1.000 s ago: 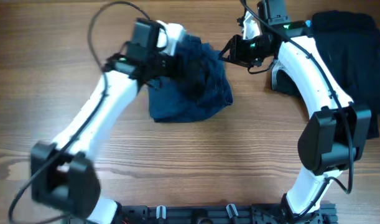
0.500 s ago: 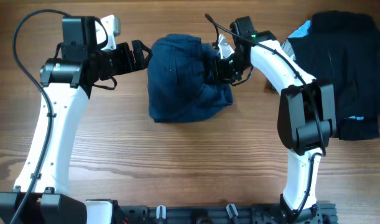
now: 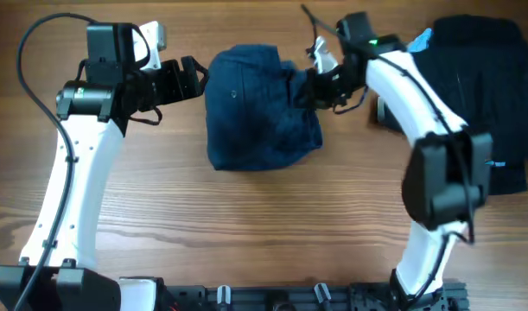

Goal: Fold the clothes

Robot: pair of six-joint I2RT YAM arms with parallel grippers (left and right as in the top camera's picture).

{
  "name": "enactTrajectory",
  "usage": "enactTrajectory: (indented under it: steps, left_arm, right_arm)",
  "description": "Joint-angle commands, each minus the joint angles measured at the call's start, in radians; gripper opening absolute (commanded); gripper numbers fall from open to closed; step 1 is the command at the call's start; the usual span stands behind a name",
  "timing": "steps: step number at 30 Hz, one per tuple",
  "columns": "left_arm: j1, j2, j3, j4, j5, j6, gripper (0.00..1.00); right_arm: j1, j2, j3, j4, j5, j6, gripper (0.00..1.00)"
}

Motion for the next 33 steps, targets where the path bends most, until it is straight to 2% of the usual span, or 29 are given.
enactTrajectory:
  steps: [1, 9, 12, 17, 18, 19, 22, 23, 27, 33]
  left_arm:
    - [0.001, 0.047, -0.005, -0.002, -0.013, -0.012, 0.92]
    - [0.001, 0.09, -0.005, -0.022, -0.013, -0.012, 0.91]
    - [-0.006, 0.09, -0.005, -0.023, -0.013, -0.011, 0.92]
    - [-0.059, 0.114, -0.005, 0.011, -0.048, -0.008, 0.89]
    - [-0.071, 0.126, -0.005, 0.035, -0.047, -0.008, 0.71]
    - [-0.084, 0.142, -0.005, 0.065, -0.047, -0.008, 0.41]
    - [-0.124, 0.191, -0.005, 0.154, -0.047, -0.008, 0.06]
    - [-0.138, 0.211, -0.005, 0.185, -0.047, -0.008, 0.04]
    - [-0.203, 0.321, -0.005, 0.314, -0.047, -0.009, 0.04]
    - [-0.222, 0.444, -0.005, 0.422, -0.047, -0.073, 0.04]
  right_arm:
    - [-0.014, -0.071, 0.013, -0.036, 0.113, 0.029, 0.04]
    - [-0.09, -0.055, -0.025, -0.039, 0.302, 0.201, 0.04]
    - [-0.106, -0.018, -0.058, -0.01, 0.303, 0.201, 0.04]
    - [-0.101, -0.011, -0.077, 0.051, 0.175, 0.08, 0.04]
    - [-0.101, -0.025, -0.069, 0.053, 0.117, 0.056, 0.04]
    - [-0.101, -0.039, -0.061, 0.052, 0.06, 0.033, 0.04]
    - [-0.092, -0.073, -0.056, 0.052, -0.021, 0.017, 0.04]
    - [-0.084, -0.079, -0.056, 0.053, -0.038, 0.01, 0.04]
    - [-0.005, -0.072, -0.06, 0.057, -0.042, -0.009, 0.04]
    - [0.105, 0.017, -0.062, 0.124, -0.024, 0.075, 0.04]
